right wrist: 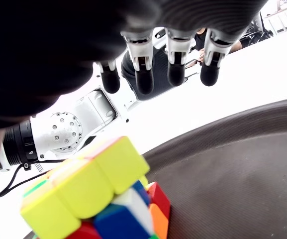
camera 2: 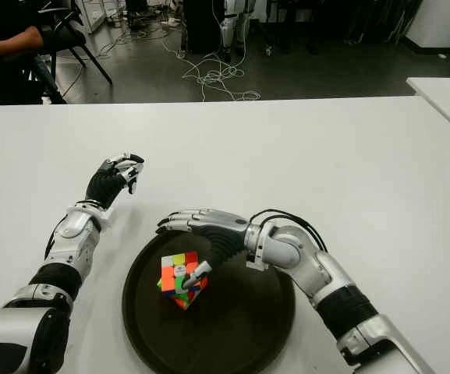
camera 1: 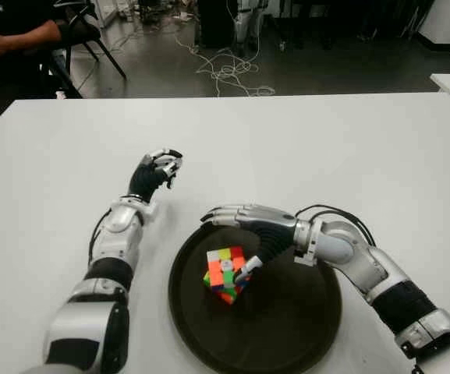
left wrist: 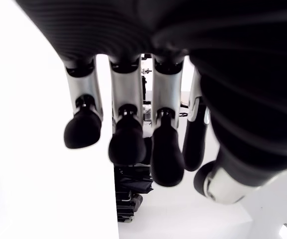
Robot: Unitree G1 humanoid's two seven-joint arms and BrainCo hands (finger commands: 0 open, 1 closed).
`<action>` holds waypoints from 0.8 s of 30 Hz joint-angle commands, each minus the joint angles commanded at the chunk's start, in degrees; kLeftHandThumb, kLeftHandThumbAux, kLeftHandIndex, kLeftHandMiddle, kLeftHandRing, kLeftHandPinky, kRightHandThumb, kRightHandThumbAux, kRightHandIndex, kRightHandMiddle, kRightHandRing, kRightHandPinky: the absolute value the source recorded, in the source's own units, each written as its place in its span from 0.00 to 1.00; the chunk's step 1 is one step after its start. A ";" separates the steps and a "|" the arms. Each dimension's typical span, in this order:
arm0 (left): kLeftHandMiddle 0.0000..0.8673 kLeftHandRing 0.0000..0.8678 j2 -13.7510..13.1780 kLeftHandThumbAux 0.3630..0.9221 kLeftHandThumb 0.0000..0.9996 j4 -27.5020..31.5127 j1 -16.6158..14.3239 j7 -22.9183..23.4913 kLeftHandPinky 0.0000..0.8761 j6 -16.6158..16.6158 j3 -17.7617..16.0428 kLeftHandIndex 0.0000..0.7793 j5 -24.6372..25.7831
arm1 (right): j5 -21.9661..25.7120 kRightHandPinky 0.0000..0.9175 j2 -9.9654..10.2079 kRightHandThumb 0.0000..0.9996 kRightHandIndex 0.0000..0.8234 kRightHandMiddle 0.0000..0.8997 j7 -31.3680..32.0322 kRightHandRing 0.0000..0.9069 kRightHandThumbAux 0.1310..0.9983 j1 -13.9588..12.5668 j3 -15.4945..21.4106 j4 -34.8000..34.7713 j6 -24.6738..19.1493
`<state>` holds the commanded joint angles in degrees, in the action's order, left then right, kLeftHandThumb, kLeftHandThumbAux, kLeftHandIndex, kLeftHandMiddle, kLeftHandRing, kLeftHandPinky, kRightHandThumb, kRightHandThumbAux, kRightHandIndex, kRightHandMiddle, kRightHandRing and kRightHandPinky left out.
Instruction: Pick up the Rubik's Cube and put it in the plate
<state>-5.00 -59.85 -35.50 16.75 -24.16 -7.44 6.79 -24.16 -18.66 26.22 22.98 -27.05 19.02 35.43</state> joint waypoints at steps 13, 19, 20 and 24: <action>0.84 0.86 0.04 0.64 0.68 -0.22 -0.13 -0.59 0.85 -0.18 -0.31 0.55 0.13 | 6.51 0.00 -3.10 0.00 0.00 0.00 1.51 0.00 0.25 2.58 5.42 -0.37 1.83; 0.82 0.85 0.12 0.64 0.68 -0.02 -0.18 -0.45 0.86 0.01 -0.52 0.55 0.41 | 14.69 0.00 -7.79 0.00 0.00 0.00 3.82 0.00 0.24 2.75 12.07 -3.76 1.79; 0.83 0.85 0.15 0.64 0.68 0.03 -0.16 -0.39 0.86 0.06 -0.58 0.55 0.51 | 15.75 0.00 -8.22 0.00 0.00 0.00 4.02 0.00 0.24 2.65 12.97 -4.60 1.46; 0.84 0.86 0.29 0.64 0.68 0.30 -0.09 0.13 0.86 -0.01 -0.78 0.55 0.93 | 22.05 0.00 -8.50 0.01 0.00 0.00 2.32 0.00 0.26 3.94 19.17 -4.10 -0.04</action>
<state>-4.71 -59.55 -35.59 16.88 -24.17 -8.22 7.72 -2.11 -27.16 28.53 26.92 -7.88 14.92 35.39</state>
